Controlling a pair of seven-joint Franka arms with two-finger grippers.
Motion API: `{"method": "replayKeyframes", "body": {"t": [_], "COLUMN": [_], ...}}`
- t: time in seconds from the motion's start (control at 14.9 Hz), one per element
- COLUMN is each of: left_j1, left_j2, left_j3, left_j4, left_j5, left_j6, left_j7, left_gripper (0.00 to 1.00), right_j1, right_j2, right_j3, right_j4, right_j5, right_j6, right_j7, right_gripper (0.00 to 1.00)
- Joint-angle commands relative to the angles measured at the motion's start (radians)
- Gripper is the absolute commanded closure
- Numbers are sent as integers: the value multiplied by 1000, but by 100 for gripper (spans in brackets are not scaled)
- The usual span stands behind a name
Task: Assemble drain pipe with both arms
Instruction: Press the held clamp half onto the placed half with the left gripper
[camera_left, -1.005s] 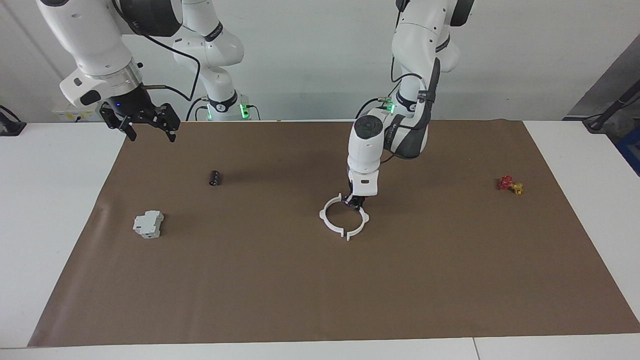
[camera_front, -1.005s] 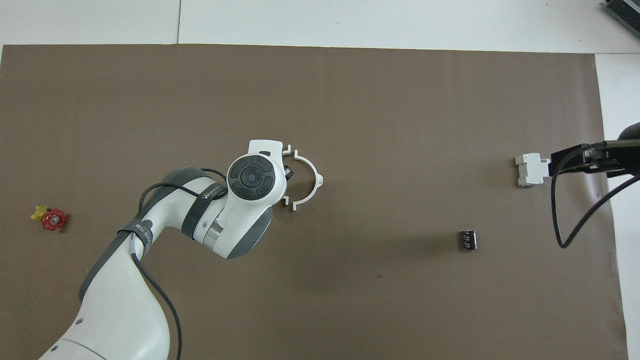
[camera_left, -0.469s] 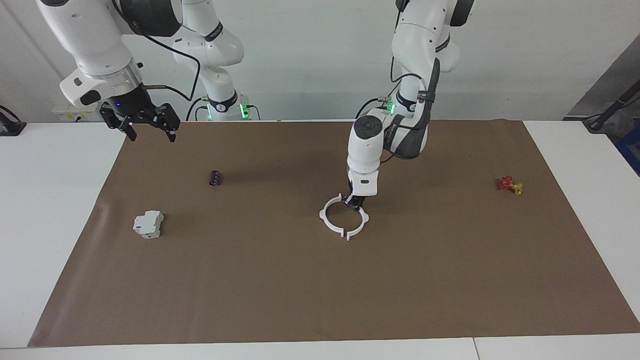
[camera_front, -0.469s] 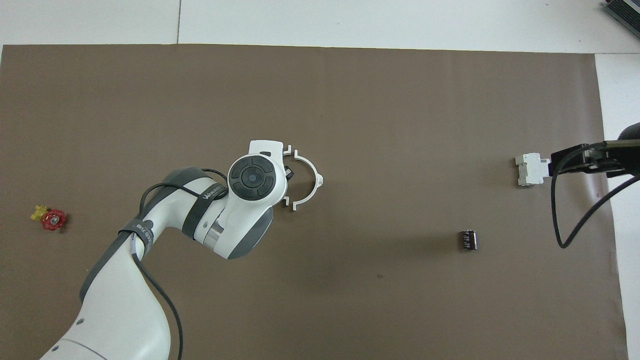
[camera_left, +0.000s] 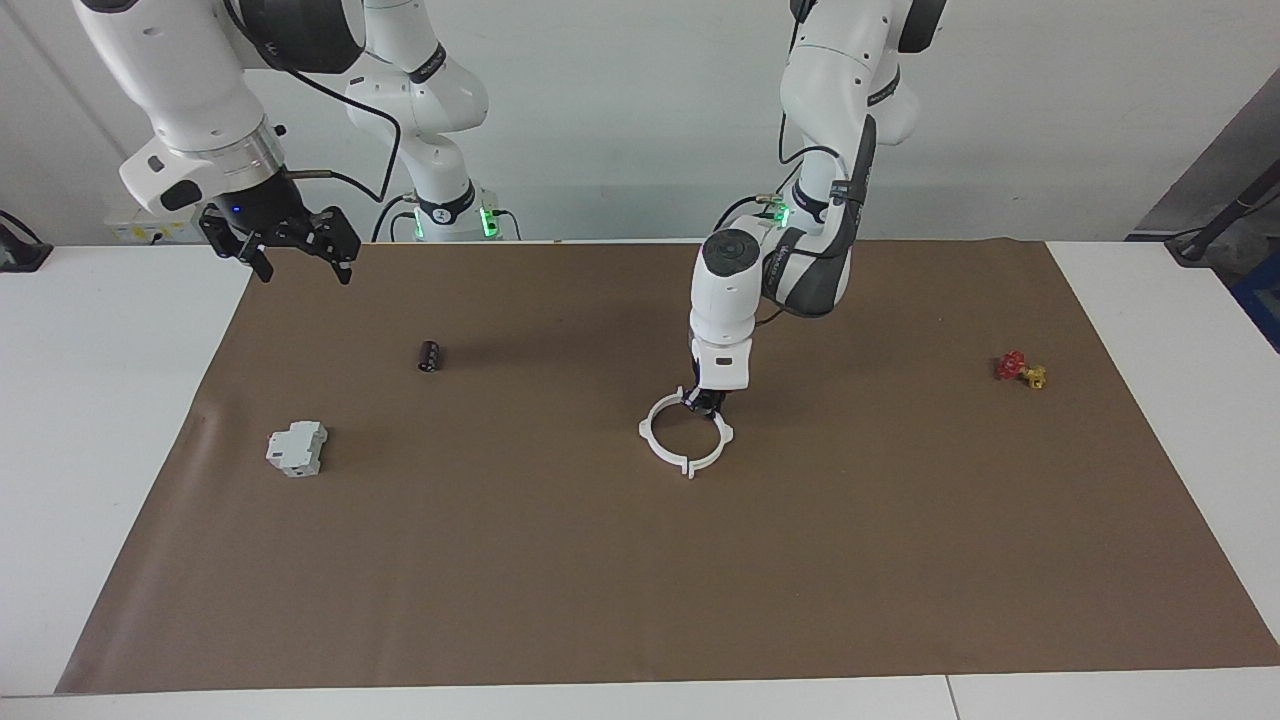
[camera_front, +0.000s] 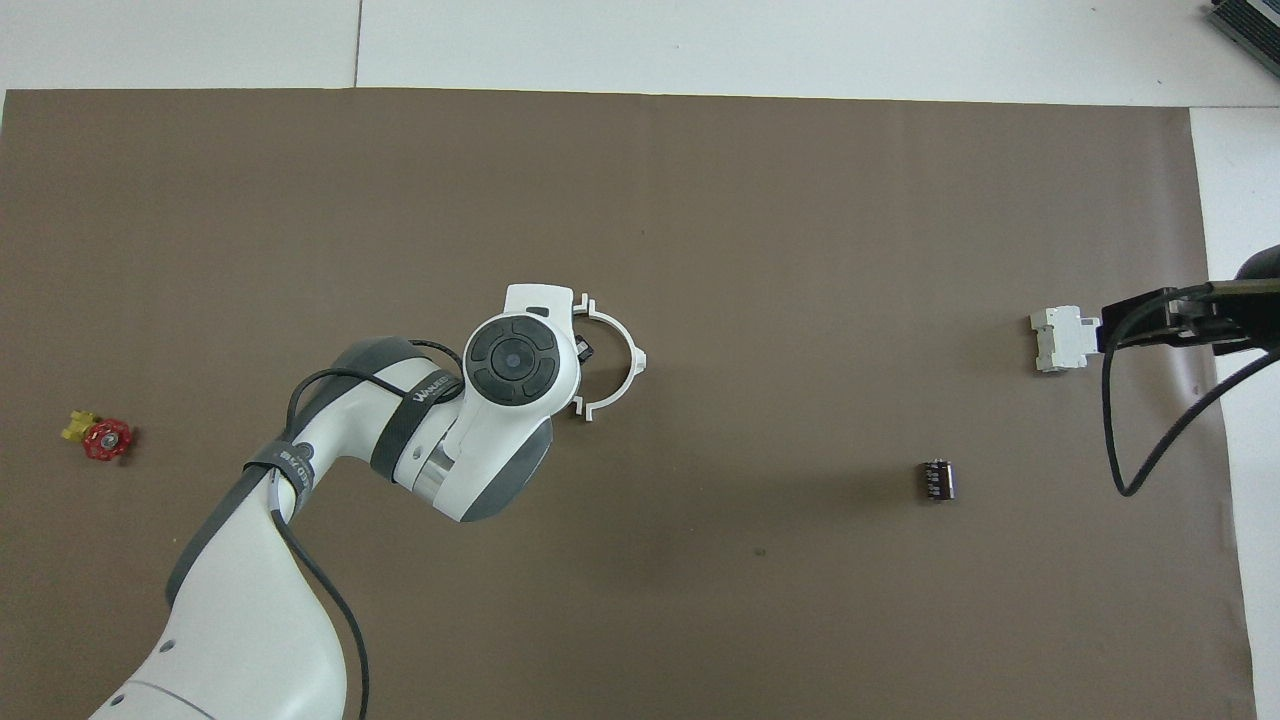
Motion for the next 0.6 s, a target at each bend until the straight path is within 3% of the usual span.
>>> {"method": "replayKeyframes", "body": {"t": [0.0, 0.54], "left_j1": [-19, -30], "left_j2": [4, -1], "left_j3": [13, 15], "left_j4": [-10, -28], "left_j5": [22, 22], "left_j6": [-12, -12], "left_j7": [-25, -25], "left_gripper": [100, 100], "right_j1": [-6, -6], "right_j2": [-11, -9], "right_j3": [2, 2], "right_j4": [-12, -12], "right_j5": [4, 4], "right_j6": [16, 16], "right_j7": [-11, -11], "right_gripper": [0, 0]}}
